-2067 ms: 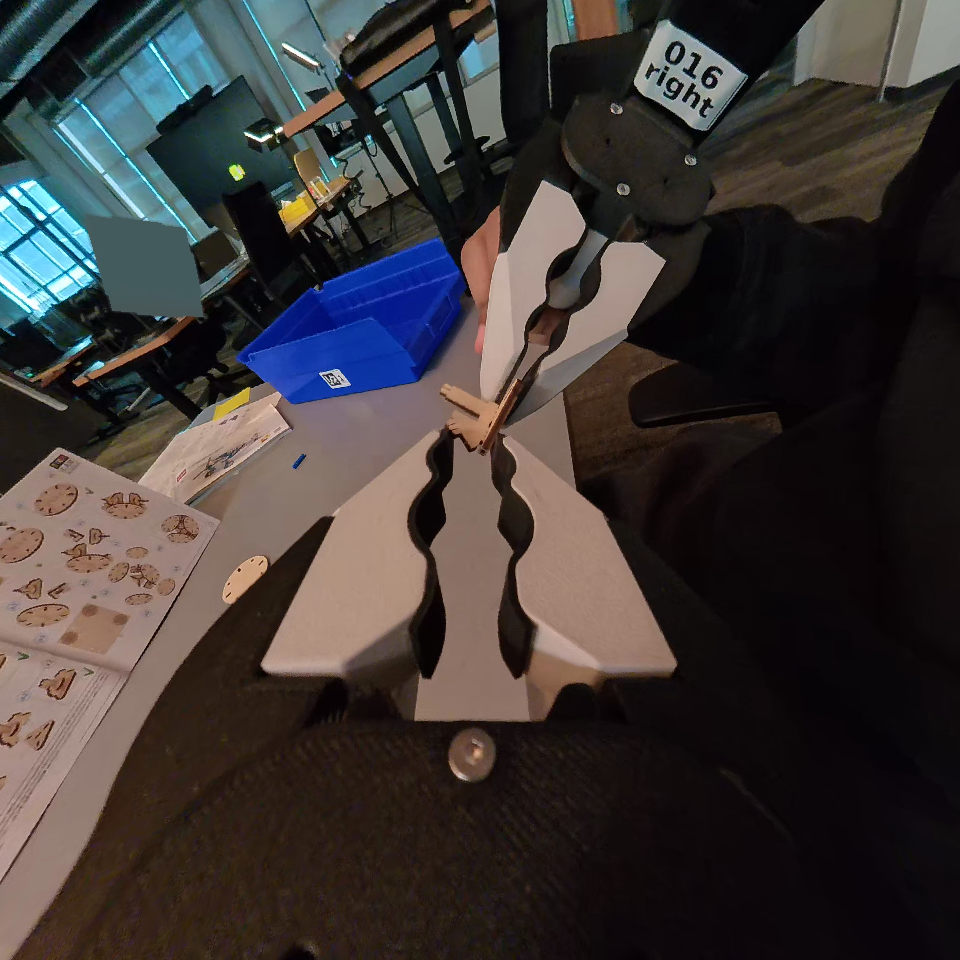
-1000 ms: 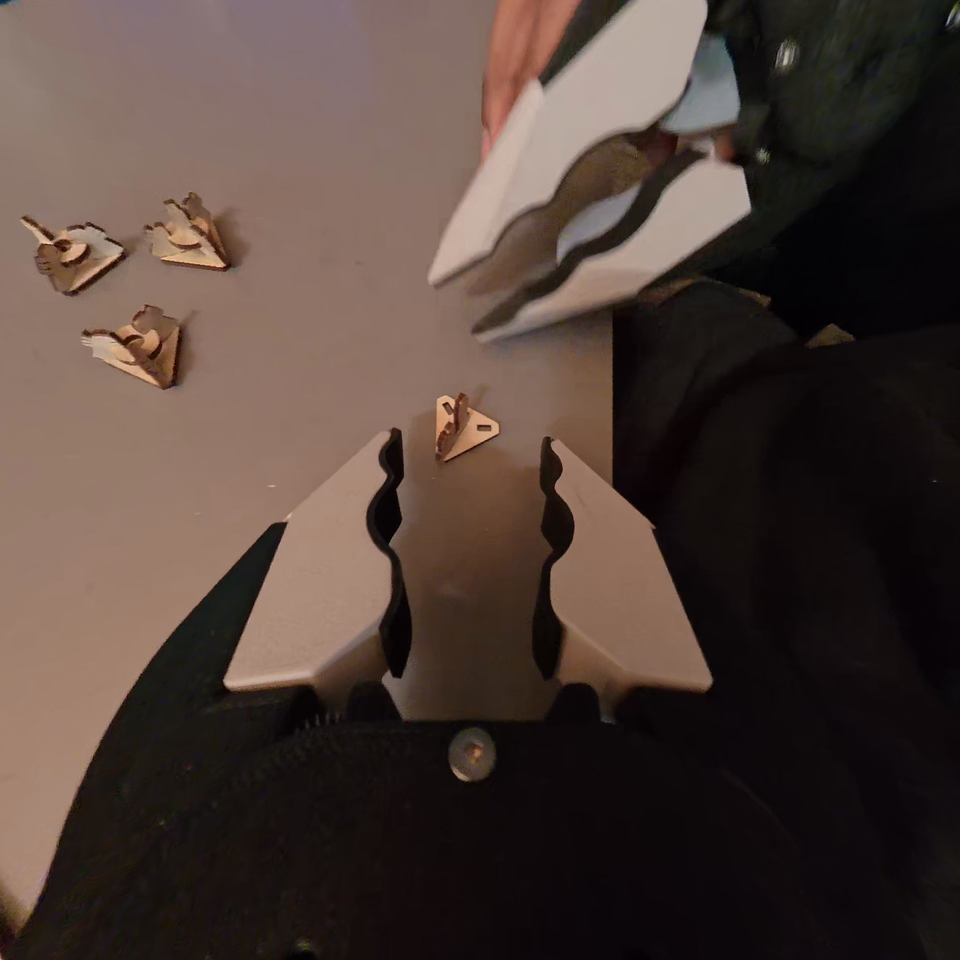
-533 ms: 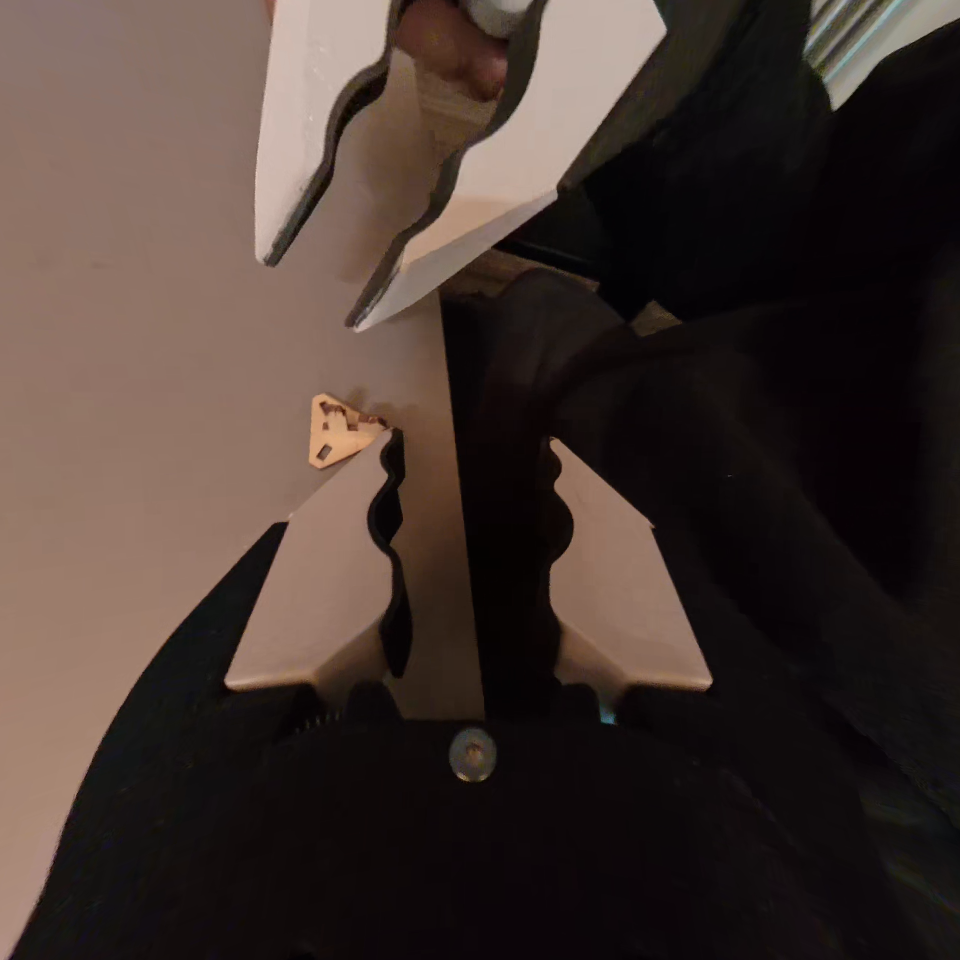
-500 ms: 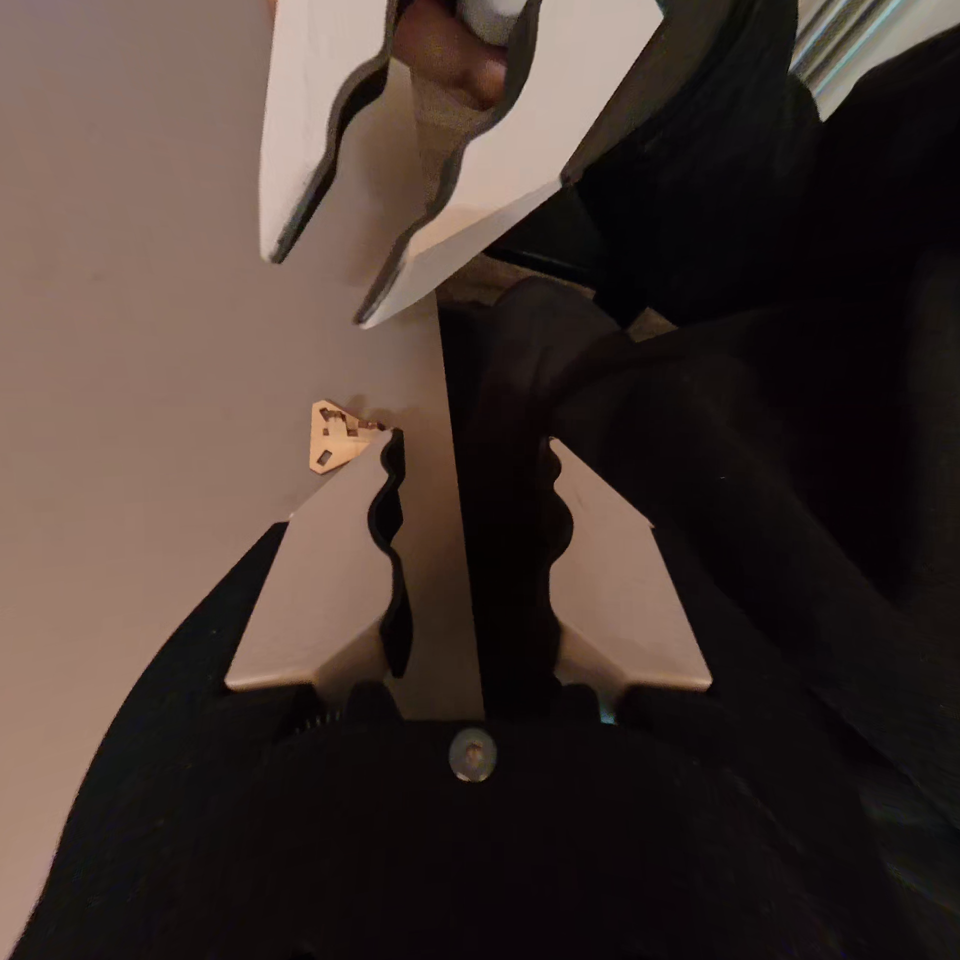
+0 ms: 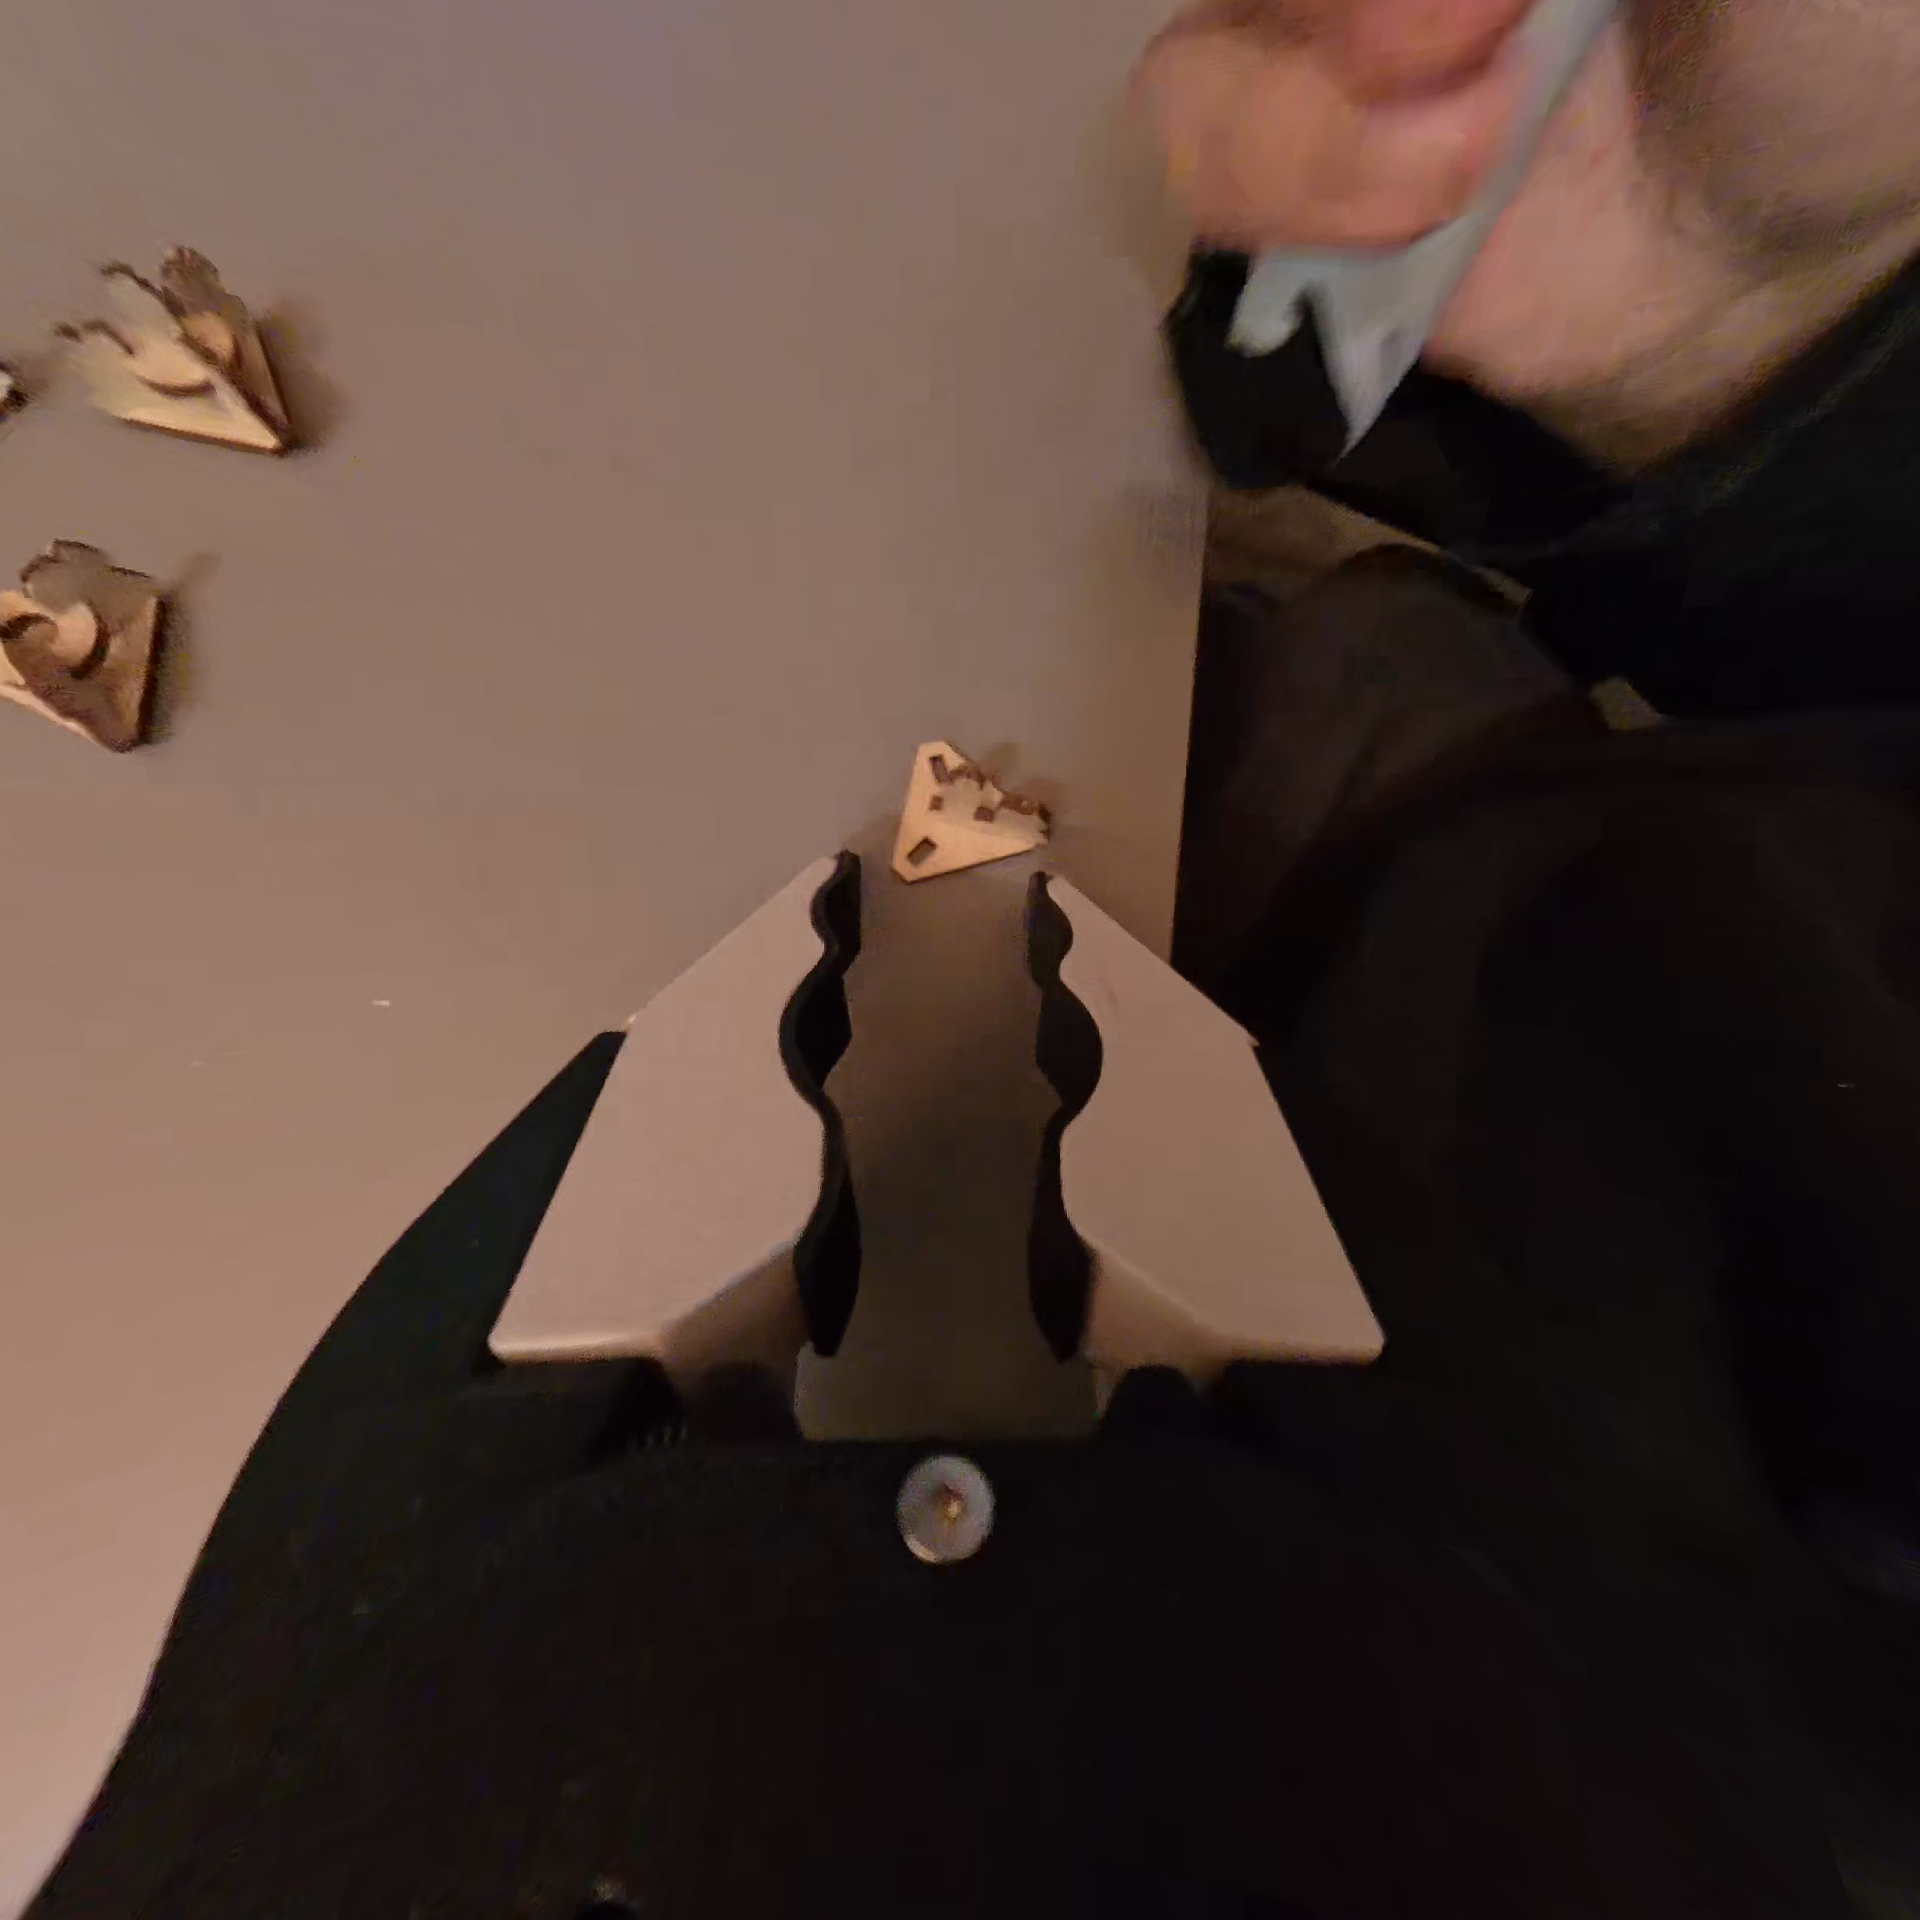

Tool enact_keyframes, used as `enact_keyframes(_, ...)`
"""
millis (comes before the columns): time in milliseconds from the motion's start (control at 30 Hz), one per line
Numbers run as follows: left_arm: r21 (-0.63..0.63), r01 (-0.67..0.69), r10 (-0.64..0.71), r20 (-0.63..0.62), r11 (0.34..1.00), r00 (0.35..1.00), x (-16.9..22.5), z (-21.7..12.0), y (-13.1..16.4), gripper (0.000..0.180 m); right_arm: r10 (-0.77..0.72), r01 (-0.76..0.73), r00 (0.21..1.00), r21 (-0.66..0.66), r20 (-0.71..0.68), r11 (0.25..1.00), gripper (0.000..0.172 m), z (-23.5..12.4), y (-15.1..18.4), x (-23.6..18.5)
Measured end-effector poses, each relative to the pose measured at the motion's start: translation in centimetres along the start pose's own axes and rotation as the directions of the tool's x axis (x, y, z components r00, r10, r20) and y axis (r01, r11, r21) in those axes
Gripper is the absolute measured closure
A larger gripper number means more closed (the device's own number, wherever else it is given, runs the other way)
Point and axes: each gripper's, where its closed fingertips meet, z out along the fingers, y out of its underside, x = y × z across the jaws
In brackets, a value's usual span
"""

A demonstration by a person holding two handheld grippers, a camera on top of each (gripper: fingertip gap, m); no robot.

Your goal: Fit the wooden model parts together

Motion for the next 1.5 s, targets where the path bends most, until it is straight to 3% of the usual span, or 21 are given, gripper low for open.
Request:
enact_keyframes(133,0.007,0.035,-0.034,-0.046,0.999,0.998,1.2,0.2,-0.2,0.148,-0.105,0.114,0.979,0.043,-0.174,0.993,0.172,0.0,1.2,1.0)
enact_keyframes(233,-0.017,0.133,-0.134,-0.227,0.991,0.965,3.9,0.4,-0.3,0.149,-0.087,0.107,0.970,0.077,-0.227,0.991,0.172,-0.4,0.6,1.5)
enact_keyframes(300,-0.018,0.196,-0.194,-0.261,0.980,0.946,4.2,0.3,-0.6,0.147,-0.105,0.128,0.957,0.067,-0.272,0.989,0.172,-0.6,0.5,2.4)
enact_keyframes(467,0.084,0.161,-0.148,-0.142,0.983,0.979,1.8,-0.2,-1.5,0.141,-0.087,0.102,0.958,0.039,-0.272,0.994,0.172,-0.6,0.5,3.3)
enact_keyframes(600,0.152,-0.023,0.033,-0.063,0.988,0.997,2.3,-0.1,-2.8,0.135,-0.076,0.083,0.961,0.017,-0.266,0.996,0.172,-0.5,0.7,3.4)
enact_keyframes(733,0.072,-0.160,0.157,0.044,0.985,0.987,2.1,1.1,-2.4,0.143,-0.087,0.093,0.965,0.013,-0.245,0.996,0.172,-0.4,0.7,2.7)
enact_keyframes(833,-0.015,-0.162,0.162,0.040,0.987,0.986,2.0,2.0,-1.4,0.155,-0.105,0.111,0.969,0.013,-0.224,0.994,0.172,-0.3,0.4,2.2)
enact_keyframes(900,-0.014,-0.163,0.164,0.033,0.986,0.986,2.1,2.0,-1.4,0.165,-0.117,0.122,0.969,0.011,-0.216,0.992,0.172,-0.3,0.4,2.0)
enact_keyframes(1100,0.002,-0.123,0.122,0.029,0.992,0.992,1.7,1.7,-1.5,0.165,-0.117,0.124,0.959,0.011,-0.258,0.992,0.172,-0.5,0.9,3.0)
enact_keyframes(1200,0.024,-0.115,0.113,0.080,0.993,0.990,1.1,1.3,-1.7,0.180,-0.104,0.107,0.961,-0.002,-0.257,0.994,0.172,-0.3,1.6,3.2)
enact_keyframes(1500,0.021,-0.124,0.120,0.132,0.992,0.984,0.5,1.1,-1.8,0.162,-0.131,0.138,0.958,0.013,-0.255,0.990,0.172,-0.4,1.2,3.3)
